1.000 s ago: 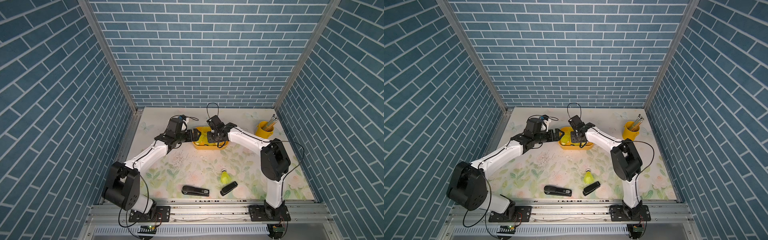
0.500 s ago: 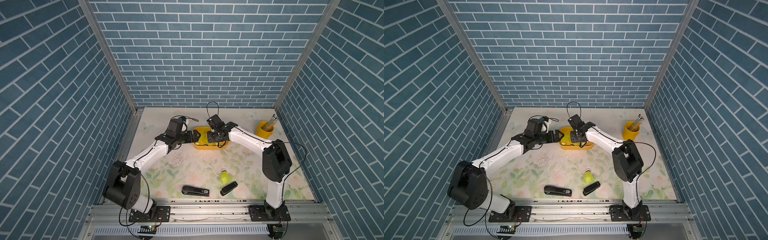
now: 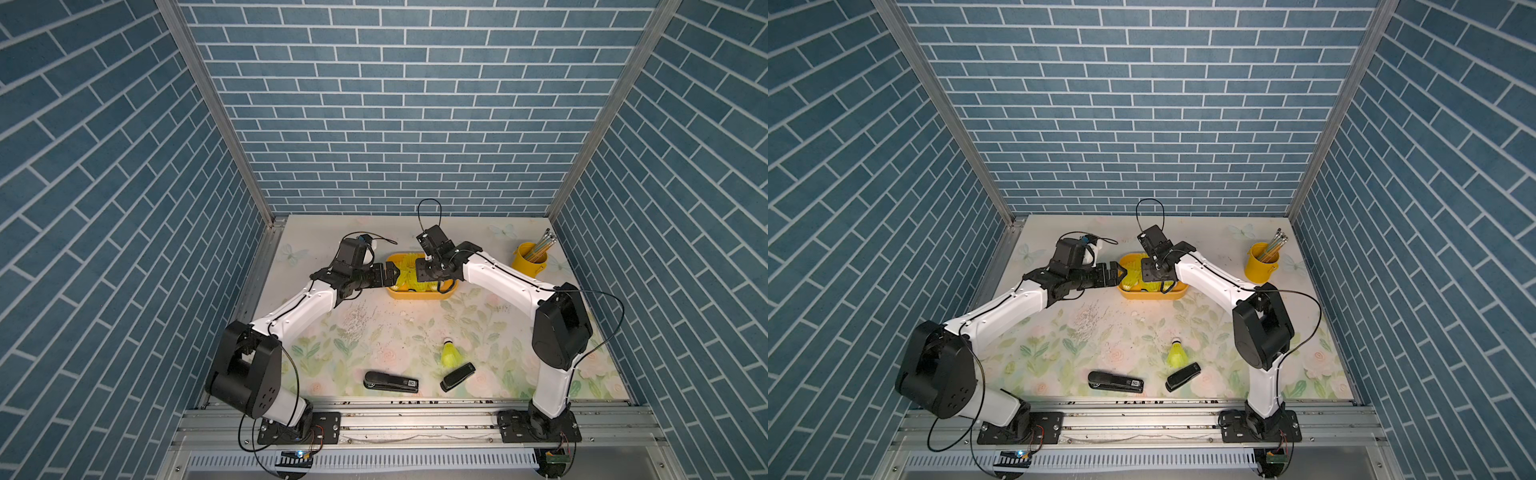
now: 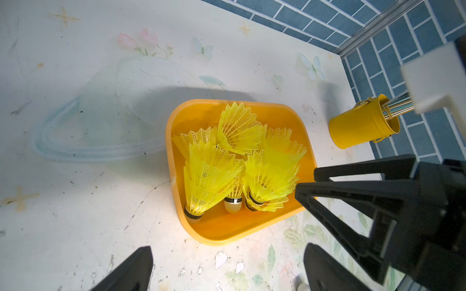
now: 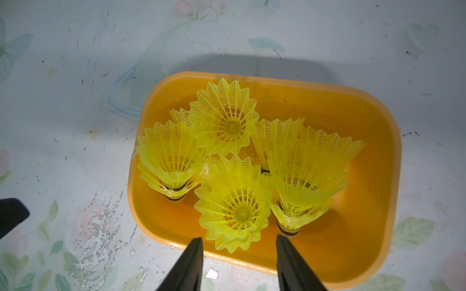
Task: Put the shuttlecocks into the storage box
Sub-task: Place the shuttlecock in the storage box, then pick up the shuttlecock at the center of the board.
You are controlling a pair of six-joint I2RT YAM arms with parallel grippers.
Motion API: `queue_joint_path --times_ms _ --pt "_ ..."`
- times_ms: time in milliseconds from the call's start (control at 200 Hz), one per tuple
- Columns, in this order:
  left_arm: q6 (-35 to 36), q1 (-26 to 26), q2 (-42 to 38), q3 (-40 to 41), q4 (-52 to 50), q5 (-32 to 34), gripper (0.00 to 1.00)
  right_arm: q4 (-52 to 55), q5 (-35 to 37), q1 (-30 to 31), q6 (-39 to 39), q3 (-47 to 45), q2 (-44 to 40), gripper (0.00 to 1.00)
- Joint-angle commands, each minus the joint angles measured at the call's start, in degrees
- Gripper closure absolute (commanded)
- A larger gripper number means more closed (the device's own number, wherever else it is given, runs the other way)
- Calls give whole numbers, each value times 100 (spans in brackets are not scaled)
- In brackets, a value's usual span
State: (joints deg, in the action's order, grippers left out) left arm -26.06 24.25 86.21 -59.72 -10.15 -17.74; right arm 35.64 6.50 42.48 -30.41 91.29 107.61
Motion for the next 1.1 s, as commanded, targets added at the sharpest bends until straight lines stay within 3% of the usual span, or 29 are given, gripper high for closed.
queue_joint_path --times_ms 0,200,445,500,785,1095 --pt "404 -2 -142 87 -162 68 0 121 169 23 -123 -100 -470 46" --pt "1892 292 -414 86 -417 -190 0 -194 128 -40 -184 -1124 -1344 26" --pt "3564 741 -551 364 -499 -1087 0 -188 -335 -411 -229 -2745 -2840 4" --pt "3784 1005 -537 390 -455 -882 0 -41 -467 -532 -344 -3073 -3164 0" --pt "5008 2443 -115 746 -32 783 12 1018 -351 -654 -1046 -4077 -4391 0" --pt "5296 3361 470 875 211 1676 10 1165 -281 -642 -1637 -4654 -4820 4"
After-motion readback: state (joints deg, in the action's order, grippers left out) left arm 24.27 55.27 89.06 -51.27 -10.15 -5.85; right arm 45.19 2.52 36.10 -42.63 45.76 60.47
